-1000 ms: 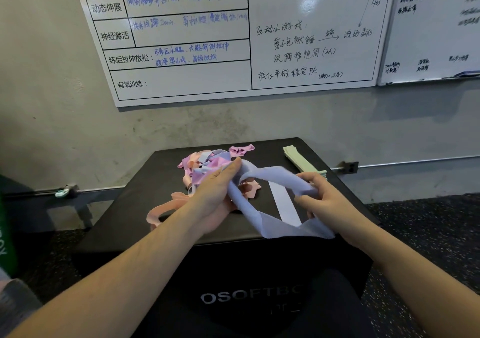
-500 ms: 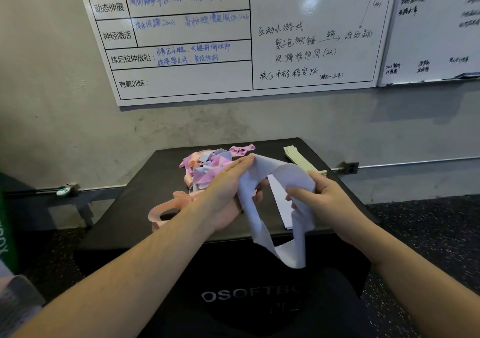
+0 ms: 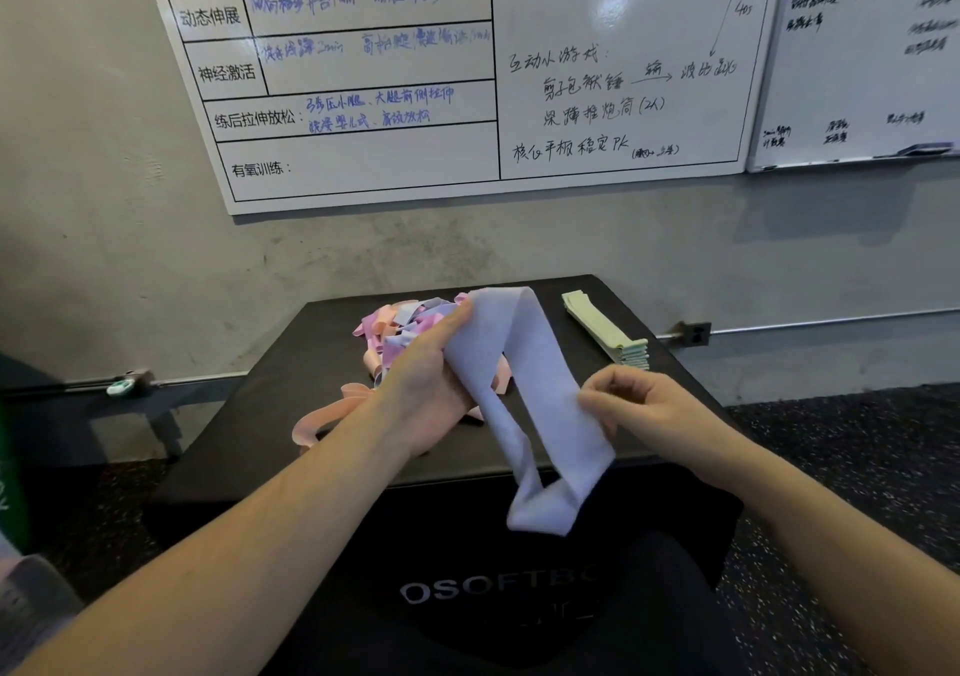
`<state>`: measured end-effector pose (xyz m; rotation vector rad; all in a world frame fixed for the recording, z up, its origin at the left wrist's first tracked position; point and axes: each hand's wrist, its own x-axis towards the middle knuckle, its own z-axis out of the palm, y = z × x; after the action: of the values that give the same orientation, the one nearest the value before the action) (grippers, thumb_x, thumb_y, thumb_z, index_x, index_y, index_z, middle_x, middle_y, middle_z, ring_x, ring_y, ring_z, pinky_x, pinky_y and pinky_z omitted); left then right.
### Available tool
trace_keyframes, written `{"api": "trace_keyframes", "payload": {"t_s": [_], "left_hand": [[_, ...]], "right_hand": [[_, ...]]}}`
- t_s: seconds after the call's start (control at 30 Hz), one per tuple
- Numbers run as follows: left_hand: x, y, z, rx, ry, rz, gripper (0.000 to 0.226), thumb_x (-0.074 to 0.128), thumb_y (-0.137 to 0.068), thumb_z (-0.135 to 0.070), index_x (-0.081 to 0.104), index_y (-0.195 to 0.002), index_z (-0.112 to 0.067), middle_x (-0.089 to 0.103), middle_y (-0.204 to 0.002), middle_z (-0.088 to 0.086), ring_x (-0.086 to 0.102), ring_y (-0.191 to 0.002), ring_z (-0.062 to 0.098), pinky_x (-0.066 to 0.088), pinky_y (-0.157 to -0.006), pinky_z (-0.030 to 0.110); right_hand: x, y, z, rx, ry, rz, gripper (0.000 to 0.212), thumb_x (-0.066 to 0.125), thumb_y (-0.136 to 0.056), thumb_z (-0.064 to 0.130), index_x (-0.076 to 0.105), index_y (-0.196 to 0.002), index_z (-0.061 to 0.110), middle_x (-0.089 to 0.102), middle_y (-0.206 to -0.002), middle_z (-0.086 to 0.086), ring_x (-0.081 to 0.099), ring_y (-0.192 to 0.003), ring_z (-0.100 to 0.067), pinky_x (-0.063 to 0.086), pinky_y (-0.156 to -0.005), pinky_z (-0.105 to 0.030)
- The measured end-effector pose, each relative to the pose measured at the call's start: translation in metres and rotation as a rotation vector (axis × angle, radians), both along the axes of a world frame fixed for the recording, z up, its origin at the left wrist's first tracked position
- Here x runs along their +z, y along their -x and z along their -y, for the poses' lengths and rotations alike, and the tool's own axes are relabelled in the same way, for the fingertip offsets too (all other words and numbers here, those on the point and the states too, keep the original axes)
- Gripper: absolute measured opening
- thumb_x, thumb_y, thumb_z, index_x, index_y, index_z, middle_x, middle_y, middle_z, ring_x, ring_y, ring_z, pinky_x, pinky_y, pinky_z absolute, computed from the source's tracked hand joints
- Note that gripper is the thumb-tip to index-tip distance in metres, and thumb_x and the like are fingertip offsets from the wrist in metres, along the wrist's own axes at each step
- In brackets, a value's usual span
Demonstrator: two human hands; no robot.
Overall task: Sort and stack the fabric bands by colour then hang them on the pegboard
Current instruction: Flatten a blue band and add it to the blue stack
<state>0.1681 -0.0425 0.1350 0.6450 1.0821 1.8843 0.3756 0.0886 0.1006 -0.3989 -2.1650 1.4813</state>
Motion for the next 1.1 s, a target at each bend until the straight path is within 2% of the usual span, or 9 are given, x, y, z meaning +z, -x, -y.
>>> {"api": "trace_keyframes", "payload": {"t_s": [0.13,0.27,0.47,0.57,0.67,0.8,0.83,1.0,1.1], "left_hand": [[-0.006,0.008,0.000,-0.025,0.002,-0.005,0.073,0.073,-0.091,-0.044,0.045,-0.150,-0.012,0.049,-0.150,0.021,0.053,-0.134,0.035,0.040,-0.112,0.049],[-0.007,0.000,0.000,-0.016,0.053,-0.022,0.061,0.066,-0.094,-0.043,0.055,-0.143,-0.008,0.063,-0.128,0.015,0.060,-0.106,0.031,0.054,-0.080,0.038],[-0.019,0.009,-0.010,0.161,0.132,-0.027,0.054,0.061,-0.097,-0.038,0.054,-0.139,-0.006,0.063,-0.126,0.014,0.059,-0.127,0.035,0.047,-0.106,0.048],[-0.030,0.011,-0.004,0.203,0.203,-0.055,0.041,0.069,-0.087,-0.029,0.065,-0.122,-0.008,0.069,-0.124,0.021,0.067,-0.117,0.031,0.048,-0.108,0.050],[-0.047,0.015,-0.006,0.134,0.330,-0.131,0.023,0.058,-0.100,-0.020,0.068,-0.115,-0.006,0.071,-0.119,0.015,0.067,-0.114,0.027,0.051,-0.105,0.044],[-0.049,0.004,-0.011,0.145,0.510,-0.224,0.018,0.051,-0.104,-0.010,0.062,-0.090,-0.008,0.063,-0.086,0.005,0.060,-0.097,0.023,0.049,-0.072,0.021],[-0.049,0.000,-0.011,0.142,0.541,-0.225,0.011,0.056,-0.099,-0.016,0.066,-0.097,-0.011,0.066,-0.089,0.007,0.062,-0.093,0.021,0.050,-0.071,0.024],[-0.059,-0.012,-0.021,0.051,0.507,-0.204,0.067,0.074,-0.058,-0.051,0.068,-0.121,-0.028,0.073,-0.115,0.013,0.069,-0.096,0.022,0.055,-0.087,0.038],[-0.058,-0.019,-0.024,-0.022,0.535,-0.311,0.039,0.070,-0.082,-0.041,0.065,-0.115,-0.020,0.072,-0.098,0.009,0.068,-0.084,0.019,0.056,-0.074,0.031]], "right_hand": [[-0.010,-0.005,-0.003,0.061,-0.066,0.190,0.006,0.073,-0.091,0.023,0.076,-0.086,0.020,0.073,-0.091,-0.005,0.065,-0.085,-0.012,0.052,-0.084,-0.026],[-0.020,0.003,0.001,-0.022,-0.034,0.060,0.011,0.058,-0.099,0.009,0.059,-0.088,0.007,0.055,-0.082,-0.005,0.054,-0.080,-0.011,0.049,-0.081,-0.026],[-0.026,0.006,0.001,-0.227,0.195,-0.108,0.011,0.053,-0.103,0.017,0.057,-0.092,0.016,0.055,-0.080,0.004,0.049,-0.071,-0.006,0.042,-0.065,-0.023],[-0.020,0.002,0.002,-0.208,0.418,-0.172,0.008,0.059,-0.100,0.019,0.062,-0.092,0.018,0.065,-0.082,-0.001,0.058,-0.066,-0.010,0.050,-0.056,-0.024],[-0.017,0.000,0.001,-0.209,0.466,-0.219,0.006,0.061,-0.097,0.020,0.064,-0.091,0.019,0.066,-0.086,-0.005,0.060,-0.075,-0.019,0.053,-0.070,-0.041],[-0.011,0.002,-0.001,-0.242,0.337,-0.153,0.005,0.059,-0.100,0.017,0.062,-0.097,0.018,0.065,-0.093,-0.010,0.063,-0.081,-0.022,0.056,-0.085,-0.051],[-0.009,0.002,-0.002,-0.234,0.317,-0.130,0.004,0.059,-0.101,0.014,0.061,-0.099,0.017,0.065,-0.094,-0.010,0.064,-0.081,-0.022,0.057,-0.083,-0.048],[-0.004,0.003,-0.005,-0.248,0.172,-0.111,0.020,0.060,-0.096,0.000,0.062,-0.086,0.017,0.066,-0.086,-0.014,0.054,-0.075,-0.021,0.050,-0.067,-0.033],[0.000,0.004,-0.012,-0.297,-0.090,-0.083,0.025,0.060,-0.096,0.003,0.061,-0.084,0.025,0.070,-0.086,-0.019,0.052,-0.069,-0.019,0.044,-0.066,-0.033]]}}
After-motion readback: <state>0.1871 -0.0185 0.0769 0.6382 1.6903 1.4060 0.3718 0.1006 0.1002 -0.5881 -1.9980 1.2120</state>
